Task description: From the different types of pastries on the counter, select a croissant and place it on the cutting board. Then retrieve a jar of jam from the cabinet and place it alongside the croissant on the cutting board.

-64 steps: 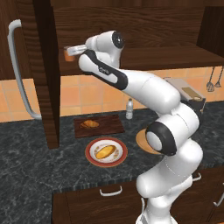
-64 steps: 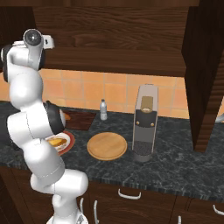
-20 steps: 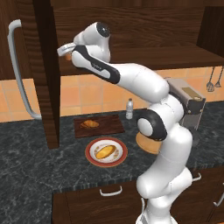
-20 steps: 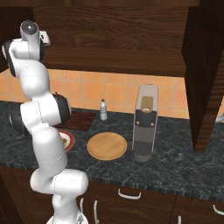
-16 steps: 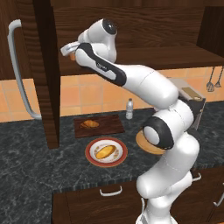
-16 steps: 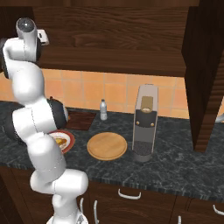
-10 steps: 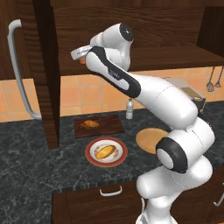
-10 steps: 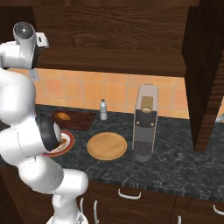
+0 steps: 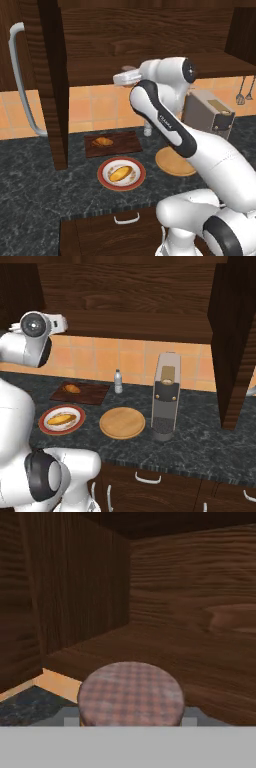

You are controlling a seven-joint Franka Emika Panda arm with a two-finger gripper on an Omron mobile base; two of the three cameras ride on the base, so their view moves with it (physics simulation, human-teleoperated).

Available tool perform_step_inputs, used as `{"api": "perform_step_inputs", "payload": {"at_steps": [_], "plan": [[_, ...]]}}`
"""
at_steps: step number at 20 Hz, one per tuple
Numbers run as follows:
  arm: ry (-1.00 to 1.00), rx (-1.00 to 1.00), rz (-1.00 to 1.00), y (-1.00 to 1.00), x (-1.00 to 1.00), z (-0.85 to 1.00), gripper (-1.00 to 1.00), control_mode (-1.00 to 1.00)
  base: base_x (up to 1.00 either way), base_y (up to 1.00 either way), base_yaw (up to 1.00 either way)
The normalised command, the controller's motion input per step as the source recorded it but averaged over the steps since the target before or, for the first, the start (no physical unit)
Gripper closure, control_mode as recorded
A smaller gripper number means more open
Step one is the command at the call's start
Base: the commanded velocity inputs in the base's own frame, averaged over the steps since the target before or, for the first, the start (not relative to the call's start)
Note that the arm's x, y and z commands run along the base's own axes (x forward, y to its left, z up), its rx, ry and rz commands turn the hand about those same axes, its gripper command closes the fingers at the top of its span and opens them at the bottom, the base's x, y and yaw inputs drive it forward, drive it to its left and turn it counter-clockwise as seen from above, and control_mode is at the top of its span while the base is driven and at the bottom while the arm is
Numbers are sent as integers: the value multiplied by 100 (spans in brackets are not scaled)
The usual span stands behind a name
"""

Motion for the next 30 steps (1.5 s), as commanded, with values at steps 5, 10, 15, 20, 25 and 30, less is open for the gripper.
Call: {"api": "perform_step_inputs", "payload": {"at_steps": [5, 10, 15, 20, 25, 30], "plan": [[12, 8, -48, -69, -78, -3, 100, -100, 0, 0, 0], [13, 12, -52, -61, -79, -1, 100, -100, 0, 0, 0], [2, 13, -41, -84, -71, -31, 100, -100, 0, 0, 0], [6, 15, -39, -83, -38, -44, 100, -100, 0, 0, 0], [10, 1, -25, -22, 26, -70, 100, -100, 0, 0, 0], [3, 0, -15, 0, 65, -68, 100, -100, 0, 0, 0]]}}
